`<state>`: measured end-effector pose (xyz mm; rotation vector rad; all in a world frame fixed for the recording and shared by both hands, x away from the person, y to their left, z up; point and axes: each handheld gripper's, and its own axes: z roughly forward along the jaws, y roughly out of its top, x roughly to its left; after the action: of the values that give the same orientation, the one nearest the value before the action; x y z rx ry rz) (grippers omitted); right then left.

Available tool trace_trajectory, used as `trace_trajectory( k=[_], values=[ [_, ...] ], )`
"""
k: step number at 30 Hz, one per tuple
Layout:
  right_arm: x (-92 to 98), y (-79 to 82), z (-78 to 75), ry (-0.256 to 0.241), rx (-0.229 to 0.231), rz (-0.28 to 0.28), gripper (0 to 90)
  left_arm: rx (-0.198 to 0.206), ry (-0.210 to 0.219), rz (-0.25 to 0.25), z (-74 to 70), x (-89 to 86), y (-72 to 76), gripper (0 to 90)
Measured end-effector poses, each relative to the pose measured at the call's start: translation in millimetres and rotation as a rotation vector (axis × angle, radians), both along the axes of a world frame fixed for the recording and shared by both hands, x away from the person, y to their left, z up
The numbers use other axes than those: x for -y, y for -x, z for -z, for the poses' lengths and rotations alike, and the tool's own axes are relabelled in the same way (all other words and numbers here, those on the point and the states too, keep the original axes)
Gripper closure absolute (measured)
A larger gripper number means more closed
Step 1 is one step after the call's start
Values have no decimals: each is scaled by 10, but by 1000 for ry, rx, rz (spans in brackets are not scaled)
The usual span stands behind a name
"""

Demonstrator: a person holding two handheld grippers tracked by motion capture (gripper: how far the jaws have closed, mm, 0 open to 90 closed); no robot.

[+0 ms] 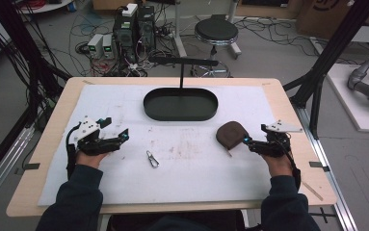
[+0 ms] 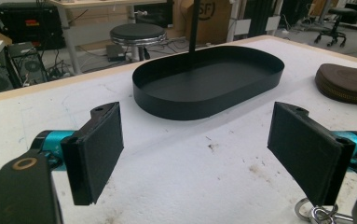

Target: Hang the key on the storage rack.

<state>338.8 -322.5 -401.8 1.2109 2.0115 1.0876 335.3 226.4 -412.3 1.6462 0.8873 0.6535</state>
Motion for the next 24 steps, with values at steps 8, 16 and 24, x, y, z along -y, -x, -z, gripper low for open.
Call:
trace_trajectory(
  k=[8,16,24],
  values=[
    [20,-41,27,-1,-10,-3,194,-20,7,-17,12,-22,-28,180],
    [29,-12,18,-7,-5,0,194,-24,15,14,9,-4,-12,187],
    [-39,17,17,12,-9,-20,196,-71,14,128,63,74,-24,200]
  ],
)
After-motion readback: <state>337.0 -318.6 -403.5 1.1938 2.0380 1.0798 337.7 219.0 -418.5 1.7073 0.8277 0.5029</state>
